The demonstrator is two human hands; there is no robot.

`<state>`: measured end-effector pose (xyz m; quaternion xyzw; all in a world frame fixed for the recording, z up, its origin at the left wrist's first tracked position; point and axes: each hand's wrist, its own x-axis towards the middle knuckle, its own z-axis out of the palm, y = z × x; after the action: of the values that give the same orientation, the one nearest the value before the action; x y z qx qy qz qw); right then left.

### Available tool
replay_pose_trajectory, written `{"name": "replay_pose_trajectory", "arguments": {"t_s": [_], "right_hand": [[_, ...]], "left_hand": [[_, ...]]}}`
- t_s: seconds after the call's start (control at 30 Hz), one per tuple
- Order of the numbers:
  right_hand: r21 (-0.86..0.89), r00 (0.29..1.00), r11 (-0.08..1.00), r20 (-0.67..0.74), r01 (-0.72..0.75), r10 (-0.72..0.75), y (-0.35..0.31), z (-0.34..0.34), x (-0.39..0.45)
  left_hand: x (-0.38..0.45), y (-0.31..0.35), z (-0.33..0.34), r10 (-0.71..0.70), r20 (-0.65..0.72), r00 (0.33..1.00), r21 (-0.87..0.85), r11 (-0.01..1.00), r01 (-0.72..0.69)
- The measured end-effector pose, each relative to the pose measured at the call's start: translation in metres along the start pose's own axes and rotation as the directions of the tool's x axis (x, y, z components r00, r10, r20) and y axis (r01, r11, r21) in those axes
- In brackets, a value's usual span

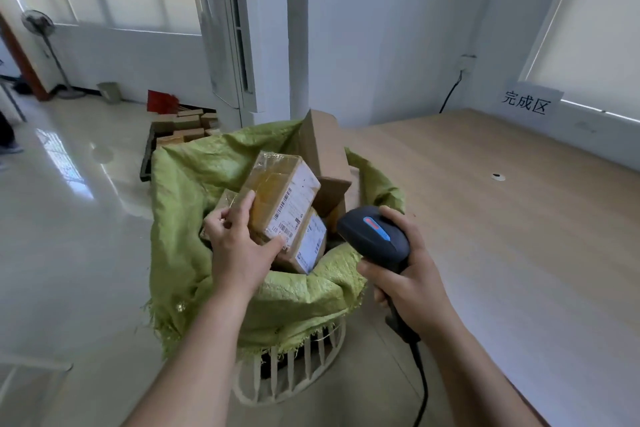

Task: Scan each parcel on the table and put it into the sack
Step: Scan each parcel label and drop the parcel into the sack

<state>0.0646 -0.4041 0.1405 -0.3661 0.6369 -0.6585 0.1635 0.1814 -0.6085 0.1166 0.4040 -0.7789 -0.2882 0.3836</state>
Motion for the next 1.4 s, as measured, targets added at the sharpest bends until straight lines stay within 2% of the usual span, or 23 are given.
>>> {"name": "replay_pose_trajectory", "arguments": {"t_s": [0.2, 0.3, 0.53, 0.77, 1.03, 1.2, 1.4], "right_hand": [[-0.002, 0.999, 0.999, 0.039, -0.038, 0.038, 0.013, 0.031, 0.028], [-0.005, 0.998, 0.999, 0.033, -0.052, 0.052, 0.017, 0.035, 0.033], [-0.027, 0.996, 0.997, -0.048, -0.076, 0.075, 0.021, 0.022, 0.025], [-0.045, 0.977, 0.993, -0.191, -0.107, 0.096, 0.022, -0.021, -0.011], [-0.081, 0.927, 0.987, -0.360, -0.142, 0.104, -0.006, -0.102, -0.094], [-0.068, 0.875, 0.989, -0.476, -0.133, 0.085, -0.017, -0.149, -0.150], [-0.061, 0.800, 0.988, -0.595, -0.139, 0.075, -0.028, -0.209, -0.221]], "left_hand": [[0.029, -0.036, -0.009, -0.138, -0.098, 0.986, 0.196, 0.968, 0.154], [0.037, -0.043, -0.004, -0.093, -0.123, 0.988, 0.213, 0.970, 0.118], [0.033, -0.018, 0.022, 0.085, 0.099, 0.991, 0.005, 0.996, -0.086], [0.002, 0.019, 0.058, 0.226, 0.245, 0.943, -0.051, 0.974, -0.220], [-0.070, 0.093, 0.102, 0.333, 0.410, 0.849, -0.132, 0.943, -0.305], [-0.123, 0.142, 0.125, 0.400, 0.500, 0.768, -0.151, 0.913, -0.378], [-0.198, 0.207, 0.151, 0.501, 0.540, 0.676, -0.229, 0.860, -0.456]]}}
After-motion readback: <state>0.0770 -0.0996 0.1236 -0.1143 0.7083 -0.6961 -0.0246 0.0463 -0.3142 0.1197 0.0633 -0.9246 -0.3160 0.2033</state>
